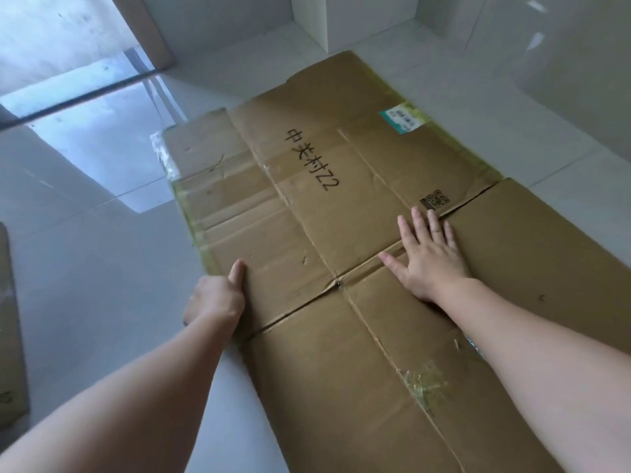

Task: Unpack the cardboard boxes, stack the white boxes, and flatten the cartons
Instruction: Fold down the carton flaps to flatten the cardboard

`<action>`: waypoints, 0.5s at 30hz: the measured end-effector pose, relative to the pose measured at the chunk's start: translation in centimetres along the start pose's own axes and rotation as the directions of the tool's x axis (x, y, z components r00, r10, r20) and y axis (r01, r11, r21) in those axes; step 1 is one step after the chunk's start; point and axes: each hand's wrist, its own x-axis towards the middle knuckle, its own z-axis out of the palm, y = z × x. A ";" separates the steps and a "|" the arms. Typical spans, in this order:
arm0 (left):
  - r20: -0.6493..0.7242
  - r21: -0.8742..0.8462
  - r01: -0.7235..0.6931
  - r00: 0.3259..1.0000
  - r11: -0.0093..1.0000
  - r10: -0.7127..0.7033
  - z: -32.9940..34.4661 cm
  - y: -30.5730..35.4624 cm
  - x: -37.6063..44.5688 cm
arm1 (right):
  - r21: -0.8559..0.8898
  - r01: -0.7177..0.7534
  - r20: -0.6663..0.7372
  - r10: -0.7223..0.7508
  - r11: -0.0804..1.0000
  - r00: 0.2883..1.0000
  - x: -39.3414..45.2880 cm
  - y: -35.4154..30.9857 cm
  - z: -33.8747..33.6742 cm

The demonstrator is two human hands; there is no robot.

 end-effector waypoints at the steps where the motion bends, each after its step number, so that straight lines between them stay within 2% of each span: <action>1: -0.005 0.029 0.012 1.000 1.000 -0.012 -0.2 -0.7 -0.1 | 0.003 0.011 0.001 -0.011 1.000 1.000 0.1 -0.5 -0.1; 4: 0.023 0.112 0.014 1.000 0.994 -0.017 -0.7 -0.5 0.4 | -0.001 -0.002 0.058 0.002 1.000 0.998 0.4 -1.0 -0.6; 9: 0.020 0.385 -0.055 0.998 0.921 0.051 -2.2 0.2 0.3 | -0.019 -0.025 0.190 0.028 1.000 0.981 0.6 -1.3 -2.2; 15: -0.081 0.412 -0.263 0.943 0.872 0.322 -8.3 -1.3 1.5 | -0.027 -0.033 0.136 0.037 0.999 0.990 1.0 -5.5 -5.9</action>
